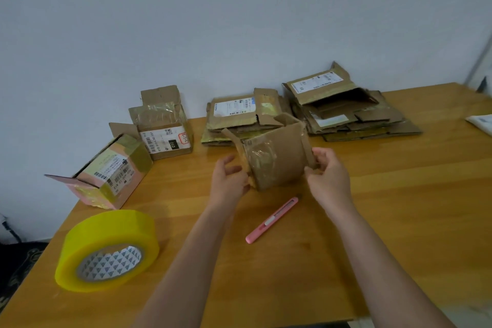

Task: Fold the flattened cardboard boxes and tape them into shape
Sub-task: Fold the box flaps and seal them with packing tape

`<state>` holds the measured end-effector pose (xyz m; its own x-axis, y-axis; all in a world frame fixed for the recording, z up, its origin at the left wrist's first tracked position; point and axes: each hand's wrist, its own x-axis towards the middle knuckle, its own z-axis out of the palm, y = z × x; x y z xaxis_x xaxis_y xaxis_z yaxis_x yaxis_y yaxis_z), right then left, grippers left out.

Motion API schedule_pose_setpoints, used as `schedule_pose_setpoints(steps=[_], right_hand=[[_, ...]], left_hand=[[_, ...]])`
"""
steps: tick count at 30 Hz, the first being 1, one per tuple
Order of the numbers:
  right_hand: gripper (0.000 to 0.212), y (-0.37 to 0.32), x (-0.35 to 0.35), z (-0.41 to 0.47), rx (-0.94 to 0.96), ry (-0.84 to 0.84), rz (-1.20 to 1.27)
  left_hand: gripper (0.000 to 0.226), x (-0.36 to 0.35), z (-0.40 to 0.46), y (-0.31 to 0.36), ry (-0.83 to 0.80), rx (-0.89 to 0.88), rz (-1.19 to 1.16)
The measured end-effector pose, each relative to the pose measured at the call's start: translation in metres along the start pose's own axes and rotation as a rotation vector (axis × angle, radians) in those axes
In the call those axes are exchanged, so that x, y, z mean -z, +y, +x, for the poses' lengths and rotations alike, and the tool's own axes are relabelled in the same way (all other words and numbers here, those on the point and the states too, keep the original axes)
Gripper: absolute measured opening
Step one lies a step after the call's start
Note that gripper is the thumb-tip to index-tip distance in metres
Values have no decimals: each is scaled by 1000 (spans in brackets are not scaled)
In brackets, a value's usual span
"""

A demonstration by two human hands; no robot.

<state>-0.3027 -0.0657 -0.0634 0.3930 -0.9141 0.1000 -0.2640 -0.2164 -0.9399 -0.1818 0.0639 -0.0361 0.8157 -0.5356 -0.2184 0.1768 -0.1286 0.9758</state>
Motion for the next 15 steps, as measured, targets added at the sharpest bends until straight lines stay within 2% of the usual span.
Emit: schedule_pose_setpoints(steps=[2,4,8,10,12,15], right_hand=[[47,4,1,-2,6,-6,-46],[56,6,4,-1,4,-54,-79],[69,8,3,2,-70,-260,-117],[69,7,0,3,-75,-262,-126],[70,2,-4,2,-63,-230,-6],[59,-6,-16,3,-17,-264,88]], left_hand=[[74,-4,1,3,-30,22,-13],[77,-7,0,7,-69,13,8],[62,-4,0,7,-43,-11,20],[51,-1,2,5,17,-15,9],[46,2,1,3,83,-11,-22],[63,10,-2,3,83,-45,21]])
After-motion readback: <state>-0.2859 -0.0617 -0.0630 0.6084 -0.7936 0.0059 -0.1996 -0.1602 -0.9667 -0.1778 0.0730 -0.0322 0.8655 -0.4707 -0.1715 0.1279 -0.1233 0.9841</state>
